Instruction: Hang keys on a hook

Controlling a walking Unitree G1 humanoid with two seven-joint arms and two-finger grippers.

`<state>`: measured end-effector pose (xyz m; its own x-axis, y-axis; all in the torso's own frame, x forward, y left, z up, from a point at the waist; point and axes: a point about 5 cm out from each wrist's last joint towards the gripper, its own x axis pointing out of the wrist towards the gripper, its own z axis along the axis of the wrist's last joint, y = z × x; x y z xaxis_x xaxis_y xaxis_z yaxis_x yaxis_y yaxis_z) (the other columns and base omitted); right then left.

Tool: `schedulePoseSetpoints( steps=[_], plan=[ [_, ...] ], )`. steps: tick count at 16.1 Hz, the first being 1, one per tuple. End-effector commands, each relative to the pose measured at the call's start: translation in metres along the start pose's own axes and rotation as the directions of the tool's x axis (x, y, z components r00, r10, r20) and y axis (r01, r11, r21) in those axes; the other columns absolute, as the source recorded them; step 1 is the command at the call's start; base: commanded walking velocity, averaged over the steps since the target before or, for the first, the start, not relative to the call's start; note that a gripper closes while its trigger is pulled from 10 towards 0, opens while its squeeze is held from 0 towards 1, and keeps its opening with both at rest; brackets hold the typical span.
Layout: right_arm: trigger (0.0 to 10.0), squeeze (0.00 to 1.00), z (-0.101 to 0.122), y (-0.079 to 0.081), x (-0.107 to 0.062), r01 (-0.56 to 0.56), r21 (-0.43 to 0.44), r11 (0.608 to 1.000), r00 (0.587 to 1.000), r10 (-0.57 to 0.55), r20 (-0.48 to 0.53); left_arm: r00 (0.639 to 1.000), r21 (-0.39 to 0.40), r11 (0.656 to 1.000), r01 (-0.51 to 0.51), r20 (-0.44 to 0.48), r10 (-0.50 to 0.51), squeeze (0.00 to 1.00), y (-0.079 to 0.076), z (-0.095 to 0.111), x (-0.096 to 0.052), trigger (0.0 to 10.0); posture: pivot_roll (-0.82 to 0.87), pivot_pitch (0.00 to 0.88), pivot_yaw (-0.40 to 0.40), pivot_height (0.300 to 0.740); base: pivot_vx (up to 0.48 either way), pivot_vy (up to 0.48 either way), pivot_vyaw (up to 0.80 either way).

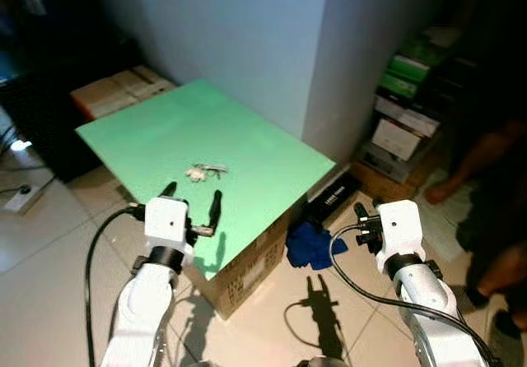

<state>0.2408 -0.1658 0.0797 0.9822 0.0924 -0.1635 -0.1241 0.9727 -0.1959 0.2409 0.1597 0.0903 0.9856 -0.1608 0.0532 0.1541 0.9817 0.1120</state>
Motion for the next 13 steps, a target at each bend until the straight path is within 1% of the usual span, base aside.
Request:
schedulePoseSetpoints(
  steps=[1, 3, 4, 6, 7, 9, 11, 13],
  plan=[
    [10.0, 0.0, 0.007, -0.004, 0.001, 0.016, 0.024, 1.0, 0.999, -0.017, 0.035, 0.999, 0.04, 0.999, 0.018, 0.031, -0.02, 0.0, 0.002, 0.007, 0.0, 10.0, -0.11, 0.042, 0.006, 0.74, 0.0, 0.0, 0.0],
    [10.0, 0.0, 0.007, -0.004, 0.0, 0.01, 0.034, 0.999, 0.999, -0.012, 0.045, 0.998, 0.059, 0.998, 0.038, 0.04, -0.041, 0.0, -0.002, 0.006, -0.002, 10.0, -0.12, 0.041, 0.003, 0.74, 0.0, 0.0, 0.0],
    [10.0, 0.0, 0.006, -0.004, -0.001, 0.007, 0.045, 0.999, 0.999, -0.009, 0.05, 0.998, 0.052, 0.998, 0.04, 0.042, -0.043, 0.0, -0.002, 0.006, -0.003, 10.0, -0.12, 0.043, 0.002, 0.74, 0.0, 0.0, 0.0],
    [10.0, 0.0, 0.004, -0.002, -0.005, -0.011, -0.007, 1.0, 0.999, 0.011, 0.05, 0.997, 0.034, 0.998, 0.062, 0.045, -0.063, 0.0, -0.007, 0.006, -0.005, 10.0, -0.12, 0.045, 0.005, 0.74, 0.296, 0.0, 0.0],
    [10.0, 0.0, 0.003, -0.001, -0.007, -0.016, 0.002, 1.0, 0.999, 0.016, 0.042, 0.996, 0.03, 0.997, 0.074, 0.043, -0.076, 0.0, -0.009, 0.006, -0.006, 10.0, -0.12, 0.048, 0.009, 0.74, 0.322, 0.0, 0.0],
    [10.0, 0.0, 0.0, -0.001, -0.009, -0.018, -0.017, 1.0, 0.999, 0.019, 0.037, 0.995, 0.021, 0.996, 0.091, 0.039, -0.092, 0.0, -0.012, 0.005, -0.006, 10.0, -0.12, 0.052, 0.016, 0.74, 0.326, 0.0, 0.8],
    [10.0, 0.0, -0.002, -0.002, -0.011, 0.011, -0.006, 1.0, 0.999, -0.011, 0.038, 0.994, 0.016, 0.994, 0.109, 0.028, -0.11, 0.0, -0.014, 0.004, -0.007, 10.0, -0.12, 0.06, 0.024, 0.74, 0.322, 0.0, 0.0],
    [10.0, 0.0, -0.004, -0.002, -0.012, 0.022, -0.005, 1.0, 0.999, -0.022, 0.025, 0.994, 0.006, 0.994, 0.106, 0.02, -0.106, 0.0, -0.013, 0.002, -0.007, 10.0, -0.12, 0.064, 0.023, 0.74, 0.33, 0.0, 0.0]
  ],
)
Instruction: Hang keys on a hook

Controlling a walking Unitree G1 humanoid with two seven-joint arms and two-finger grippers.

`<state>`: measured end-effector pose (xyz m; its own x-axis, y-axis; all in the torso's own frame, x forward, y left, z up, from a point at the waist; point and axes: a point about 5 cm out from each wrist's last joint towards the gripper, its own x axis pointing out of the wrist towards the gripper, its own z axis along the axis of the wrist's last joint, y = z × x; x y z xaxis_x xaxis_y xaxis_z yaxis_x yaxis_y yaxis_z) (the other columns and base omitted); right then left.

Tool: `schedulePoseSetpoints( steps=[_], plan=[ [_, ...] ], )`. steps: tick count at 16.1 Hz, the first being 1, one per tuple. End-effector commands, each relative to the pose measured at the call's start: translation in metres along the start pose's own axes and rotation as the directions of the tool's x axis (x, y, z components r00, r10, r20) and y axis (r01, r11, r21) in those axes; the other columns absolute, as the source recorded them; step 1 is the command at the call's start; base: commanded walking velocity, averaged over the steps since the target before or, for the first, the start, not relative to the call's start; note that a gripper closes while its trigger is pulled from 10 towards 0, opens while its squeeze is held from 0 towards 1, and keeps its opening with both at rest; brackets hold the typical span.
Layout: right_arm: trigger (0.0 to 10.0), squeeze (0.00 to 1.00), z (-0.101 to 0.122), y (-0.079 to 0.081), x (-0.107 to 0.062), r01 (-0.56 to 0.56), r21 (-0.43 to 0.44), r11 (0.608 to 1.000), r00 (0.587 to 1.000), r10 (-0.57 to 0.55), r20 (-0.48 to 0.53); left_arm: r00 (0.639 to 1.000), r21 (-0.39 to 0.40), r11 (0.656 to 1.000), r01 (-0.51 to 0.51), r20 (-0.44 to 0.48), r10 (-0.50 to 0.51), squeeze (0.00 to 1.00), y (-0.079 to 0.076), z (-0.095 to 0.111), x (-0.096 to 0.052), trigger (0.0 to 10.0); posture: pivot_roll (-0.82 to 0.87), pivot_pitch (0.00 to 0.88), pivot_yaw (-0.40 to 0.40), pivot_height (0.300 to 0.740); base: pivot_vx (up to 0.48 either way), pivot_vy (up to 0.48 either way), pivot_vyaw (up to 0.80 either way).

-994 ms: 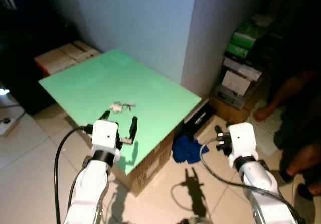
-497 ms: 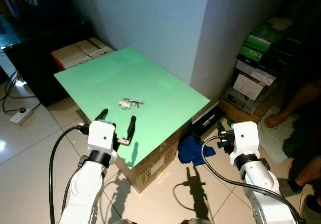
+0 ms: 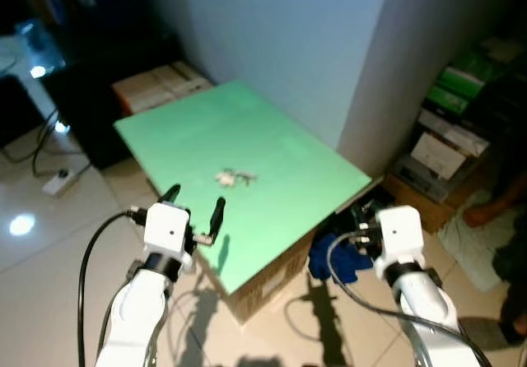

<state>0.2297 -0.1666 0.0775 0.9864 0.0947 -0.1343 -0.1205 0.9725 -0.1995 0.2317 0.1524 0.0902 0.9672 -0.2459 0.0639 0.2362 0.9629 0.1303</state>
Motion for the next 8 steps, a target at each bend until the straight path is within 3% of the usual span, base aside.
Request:
schedulePoseSetpoints(
  steps=[1, 8],
  plan=[
    [10.0, 0.0, 0.0, -0.0032, -0.0014, 0.014, -0.007, 1.0, 1.0, -0.014, -0.003, 1.0, -0.012, 1.0, 0.019, -0.001, -0.019, 0.0, -0.0044, 0.0011, 0.0015, 10.0, -0.12, 0.064, 0.021, 0.74, 0.33, 0.0, 0.0],
    [10.0, 0.0, 0.0017, -0.0009, 0.0009, -0.012, -0.042, 0.999, 1.0, 0.012, 0.009, 0.999, -0.031, 0.999, 0.034, -0.001, -0.034, 0.0, -0.0061, 0.0016, 0.0031, 10.0, -0.12, 0.062, 0.021, 0.74, 0.326, 0.0, 0.0]
  ],
)
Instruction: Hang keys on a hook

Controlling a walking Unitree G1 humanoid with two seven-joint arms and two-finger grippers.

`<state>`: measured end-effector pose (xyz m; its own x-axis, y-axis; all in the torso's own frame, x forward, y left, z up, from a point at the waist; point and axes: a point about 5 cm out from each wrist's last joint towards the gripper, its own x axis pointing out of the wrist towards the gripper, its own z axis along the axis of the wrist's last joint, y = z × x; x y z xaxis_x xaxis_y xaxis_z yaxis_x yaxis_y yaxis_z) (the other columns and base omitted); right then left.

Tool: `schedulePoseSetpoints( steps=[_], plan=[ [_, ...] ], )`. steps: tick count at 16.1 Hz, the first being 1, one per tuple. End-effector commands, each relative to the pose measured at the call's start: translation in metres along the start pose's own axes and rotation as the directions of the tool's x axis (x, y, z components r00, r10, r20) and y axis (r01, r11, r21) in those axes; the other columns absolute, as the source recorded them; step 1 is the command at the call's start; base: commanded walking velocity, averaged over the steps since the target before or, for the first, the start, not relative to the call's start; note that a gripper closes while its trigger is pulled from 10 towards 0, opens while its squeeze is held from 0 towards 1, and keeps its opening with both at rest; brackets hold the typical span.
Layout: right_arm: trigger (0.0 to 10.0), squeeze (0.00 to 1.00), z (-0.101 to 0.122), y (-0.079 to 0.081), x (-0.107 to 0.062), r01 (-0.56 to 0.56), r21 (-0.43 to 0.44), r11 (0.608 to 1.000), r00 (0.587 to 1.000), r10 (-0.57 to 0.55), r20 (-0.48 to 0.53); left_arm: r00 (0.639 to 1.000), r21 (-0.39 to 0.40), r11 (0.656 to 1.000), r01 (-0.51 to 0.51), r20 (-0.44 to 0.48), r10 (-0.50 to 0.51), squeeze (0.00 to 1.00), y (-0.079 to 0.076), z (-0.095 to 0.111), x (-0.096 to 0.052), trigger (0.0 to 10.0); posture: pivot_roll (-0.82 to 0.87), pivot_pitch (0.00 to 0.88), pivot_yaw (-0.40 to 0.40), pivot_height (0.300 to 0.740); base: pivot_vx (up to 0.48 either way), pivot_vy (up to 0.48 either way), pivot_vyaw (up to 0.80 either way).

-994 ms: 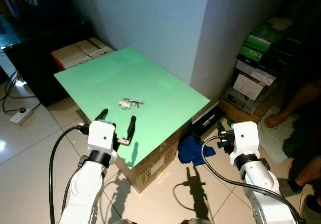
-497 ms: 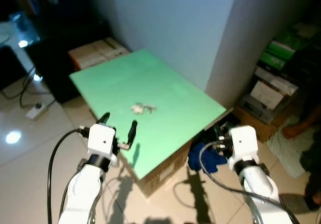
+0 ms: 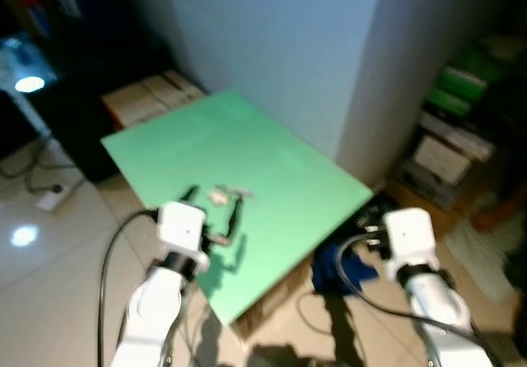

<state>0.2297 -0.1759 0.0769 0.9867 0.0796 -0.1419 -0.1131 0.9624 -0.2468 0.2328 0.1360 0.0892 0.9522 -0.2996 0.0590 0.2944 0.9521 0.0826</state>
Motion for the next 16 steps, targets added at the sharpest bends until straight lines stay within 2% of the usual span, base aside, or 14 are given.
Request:
schedulePoseSetpoints(
  steps=[1, 4, 8, 10, 12, 14, 16],
  plan=[
    [10.0, 0.0, 0.0043, 0.0072, 0.0014, -0.018, 0.015, 1.0, 1.0, 0.017, 0.018, 1.0, 0.02, 1.0, -0.02, -0.005, 0.02, 0.0, 0.0092, 0.0014, -0.0022, 10.0, -0.12, 0.062, 0.022, 0.74, 0.0, 0.0, 0.0],
    [10.0, 0.0, 0.0026, 0.0058, -0.0002, -0.015, 0.021, 1.0, 1.0, 0.015, 0.007, 0.999, 0.025, 0.999, -0.035, -0.01, 0.035, 0.0, 0.0107, 0.0016, -0.0014, 10.0, -0.12, 0.075, 0.03, 0.74, 0.0, 0.0, 0.0],
    [10.0, 0.0, -0.0001, 0.01, -0.0022, -0.055, -0.018, 0.998, 0.998, 0.055, -0.005, 1.0, 0.016, 1.0, -0.011, -0.016, 0.012, 0.0, 0.0119, 0.0014, -0.0031, 10.0, -0.12, 0.075, 0.03, 0.74, 0.0, 0.0, 0.0],
    [10.0, 0.0, 0.0011, 0.0084, -0.0011, -0.043, -0.026, 0.999, 0.999, 0.043, 0.001, 1.0, 0.007, 1.0, 0.014, -0.004, -0.014, 0.0, 0.0093, 0.0032, -0.0029, 10.0, -0.12, 0.073, 0.034, 0.74, 0.0, 0.0, 0.8],
    [10.0, 0.0, 0.0024, 0.0054, -0.0016, -0.039, -0.028, 0.999, 0.999, 0.039, 0.011, 1.0, 0.002, 1.0, 0.03, 0.001, -0.03, 0.0, 0.0064, 0.0037, -0.0019, 10.0, -0.13, 0.069, 0.04, 0.74, 0.323, 0.0, 0.65],
    [10.0, 0.0, 0.0002, 0.0021, -0.0037, -0.006, 0.008, 1.0, 1.0, 0.006, -0.003, 0.999, 0.001, 0.999, 0.036, 0.002, -0.036, 0.0, 0.0056, 0.0035, -0.0014, 10.0, -0.13, 0.065, 0.043, 0.74, 0.341, 0.0, 0.0],
    [10.0, 0.0, -0.0002, 0.0023, -0.0035, -0.01, 0.007, 1.0, 1.0, 0.01, -0.003, 0.999, 0.0, 0.999, 0.042, 0.002, -0.042, 0.0, 0.0054, 0.0031, -0.0015, 10.0, -0.13, 0.062, 0.044, 0.74, 0.341, 0.0, 0.0]
  ],
)
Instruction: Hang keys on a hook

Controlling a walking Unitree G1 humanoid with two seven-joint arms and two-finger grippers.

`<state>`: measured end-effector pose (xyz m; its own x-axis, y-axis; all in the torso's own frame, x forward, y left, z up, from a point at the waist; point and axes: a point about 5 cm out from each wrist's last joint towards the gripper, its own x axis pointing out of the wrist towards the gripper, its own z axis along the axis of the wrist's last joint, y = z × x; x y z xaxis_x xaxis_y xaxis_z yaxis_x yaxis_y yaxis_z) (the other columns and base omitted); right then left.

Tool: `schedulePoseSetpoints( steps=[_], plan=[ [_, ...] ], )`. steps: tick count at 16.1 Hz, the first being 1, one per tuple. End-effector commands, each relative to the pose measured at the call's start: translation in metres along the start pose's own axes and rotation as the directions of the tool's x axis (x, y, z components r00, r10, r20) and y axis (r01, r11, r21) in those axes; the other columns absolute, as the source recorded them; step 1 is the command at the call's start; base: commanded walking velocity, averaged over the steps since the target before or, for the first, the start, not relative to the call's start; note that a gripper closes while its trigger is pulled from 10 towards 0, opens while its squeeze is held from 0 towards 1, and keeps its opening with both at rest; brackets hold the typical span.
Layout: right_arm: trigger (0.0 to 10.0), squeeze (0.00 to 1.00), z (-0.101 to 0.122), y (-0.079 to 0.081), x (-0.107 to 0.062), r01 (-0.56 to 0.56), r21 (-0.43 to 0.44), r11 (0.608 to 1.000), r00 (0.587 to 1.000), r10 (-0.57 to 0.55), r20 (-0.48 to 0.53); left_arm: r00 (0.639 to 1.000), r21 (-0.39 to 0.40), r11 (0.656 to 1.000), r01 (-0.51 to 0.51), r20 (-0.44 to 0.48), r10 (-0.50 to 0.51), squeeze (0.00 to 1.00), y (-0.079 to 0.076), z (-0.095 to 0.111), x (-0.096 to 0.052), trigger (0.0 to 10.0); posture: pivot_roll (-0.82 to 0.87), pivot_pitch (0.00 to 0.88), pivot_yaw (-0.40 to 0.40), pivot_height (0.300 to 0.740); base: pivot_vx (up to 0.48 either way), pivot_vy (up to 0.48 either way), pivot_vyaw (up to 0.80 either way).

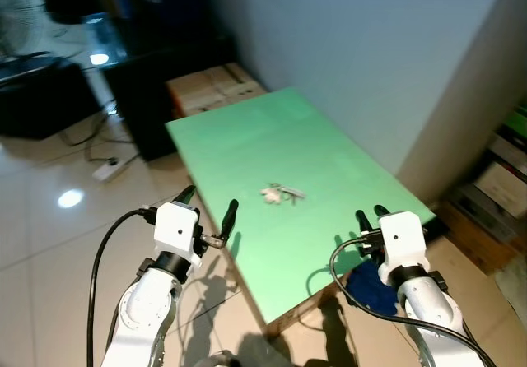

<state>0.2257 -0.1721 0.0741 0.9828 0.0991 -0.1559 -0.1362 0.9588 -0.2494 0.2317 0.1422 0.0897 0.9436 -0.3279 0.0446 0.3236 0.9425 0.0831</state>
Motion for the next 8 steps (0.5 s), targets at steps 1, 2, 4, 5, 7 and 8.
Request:
schedulePoseSetpoints(
  steps=[1, 2, 4, 5, 7, 8],
  plan=[
    [10.0, 0.0, 0.0021, -0.0019, 0.0001, 0.004, 0.009, 1.0, 1.0, -0.004, 0.008, 1.0, 0.0, 1.0, 0.013, 0.014, -0.013, 0.0, -0.0004, 0.0029, 0.0016, 10.0, -0.13, 0.059, 0.042, 0.74, 0.341, 0.0, 0.0],
    [10.0, 0.0, 0.0028, -0.0007, 0.0008, -0.005, 0.005, 1.0, 1.0, 0.005, 0.009, 1.0, 0.0, 1.0, 0.015, 0.014, -0.015, 0.0, -0.0006, 0.0028, 0.0019, 10.0, -0.14, 0.057, 0.041, 0.74, 0.341, 0.0, 0.0],
    [10.0, 0.0, 0.0034, 0.0005, 0.0012, -0.01, 0.004, 1.0, 1.0, 0.01, 0.01, 1.0, 0.0, 1.0, 0.016, 0.014, -0.016, 0.0, -0.0005, 0.0029, 0.0021, 10.0, -0.14, 0.057, 0.041, 0.74, 0.343, 0.0, 0.0],
    [10.0, 0.0, 0.0036, 0.0009, 0.0014, -0.013, 0.004, 1.0, 1.0, 0.013, 0.01, 1.0, 0.0, 1.0, 0.015, 0.014, -0.015, 0.0, -0.0003, 0.0031, 0.0025, 10.0, -0.13, 0.059, 0.036, 0.74, 0.345, 0.0, 0.0],
    [10.0, 0.0, 0.0038, 0.0015, 0.0023, -0.019, 0.005, 1.0, 1.0, 0.019, 0.01, 1.0, -0.004, 1.0, -0.013, 0.02, 0.013, 0.0, 0.0025, 0.0041, 0.0039, 10.0, -0.13, 0.056, 0.029, 0.74, 0.339, 0.0, 0.0],
    [10.0, 0.0, 0.0043, 0.0019, 0.0029, -0.021, 0.006, 1.0, 1.0, 0.021, 0.012, 1.0, -0.001, 1.0, -0.019, 0.018, 0.019, 0.0, 0.0033, 0.004, 0.0038, 10.0, -0.13, 0.06, 0.028, 0.74, 0.326, 0.0, 0.0]
  ],
)
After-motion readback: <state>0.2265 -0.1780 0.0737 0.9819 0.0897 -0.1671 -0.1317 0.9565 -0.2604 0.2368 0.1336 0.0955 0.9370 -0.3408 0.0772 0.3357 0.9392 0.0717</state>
